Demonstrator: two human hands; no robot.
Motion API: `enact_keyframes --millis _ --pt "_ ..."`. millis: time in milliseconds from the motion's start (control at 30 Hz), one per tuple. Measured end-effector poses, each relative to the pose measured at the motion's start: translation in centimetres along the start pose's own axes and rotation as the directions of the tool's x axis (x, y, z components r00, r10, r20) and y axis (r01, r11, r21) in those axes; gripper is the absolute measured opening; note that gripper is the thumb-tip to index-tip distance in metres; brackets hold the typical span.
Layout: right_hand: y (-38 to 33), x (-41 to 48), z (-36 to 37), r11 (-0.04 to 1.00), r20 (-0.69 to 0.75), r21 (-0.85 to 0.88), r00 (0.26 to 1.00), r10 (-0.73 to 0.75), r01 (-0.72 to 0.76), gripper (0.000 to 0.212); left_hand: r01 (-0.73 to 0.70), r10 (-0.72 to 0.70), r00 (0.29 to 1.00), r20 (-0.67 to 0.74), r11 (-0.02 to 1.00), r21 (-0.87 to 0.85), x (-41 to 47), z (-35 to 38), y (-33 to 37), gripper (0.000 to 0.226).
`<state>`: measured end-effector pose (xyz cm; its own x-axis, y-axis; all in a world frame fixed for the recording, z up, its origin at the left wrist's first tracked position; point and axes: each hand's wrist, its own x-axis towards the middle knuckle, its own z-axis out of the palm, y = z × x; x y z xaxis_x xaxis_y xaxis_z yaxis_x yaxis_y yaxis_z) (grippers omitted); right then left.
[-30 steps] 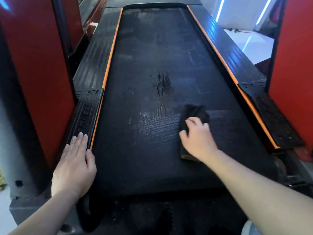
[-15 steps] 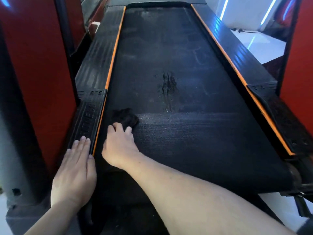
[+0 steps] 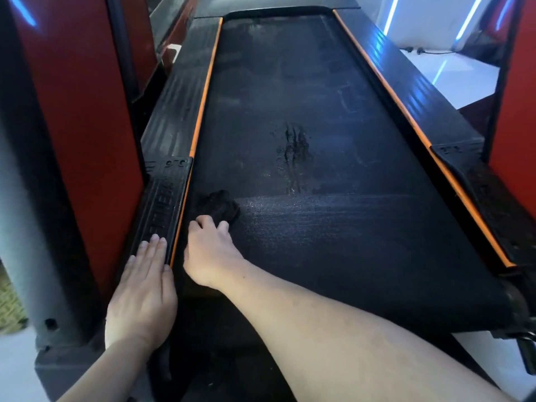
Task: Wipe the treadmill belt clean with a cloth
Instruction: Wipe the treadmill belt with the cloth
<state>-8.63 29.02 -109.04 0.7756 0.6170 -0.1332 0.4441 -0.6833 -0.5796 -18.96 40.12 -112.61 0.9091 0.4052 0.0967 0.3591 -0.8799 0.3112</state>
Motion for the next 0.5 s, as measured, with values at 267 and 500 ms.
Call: enact_keyframes --millis 267,500 --pt "0.8 -0.6 1.0 1.000 -0.088 -0.025 0.996 -0.019 0.016 0.052 -0.010 0.010 1.000 0.004 1.000 0.015 -0.1 -0.2 -0.1 0.053" --pt "5.7 -1.7 -2.3 0.992 -0.152 0.026 0.981 0.124 -0.122 0.050 -0.011 0.012 1.000 -0.014 1.000 0.026 -0.1 0.0 -0.1 0.053"
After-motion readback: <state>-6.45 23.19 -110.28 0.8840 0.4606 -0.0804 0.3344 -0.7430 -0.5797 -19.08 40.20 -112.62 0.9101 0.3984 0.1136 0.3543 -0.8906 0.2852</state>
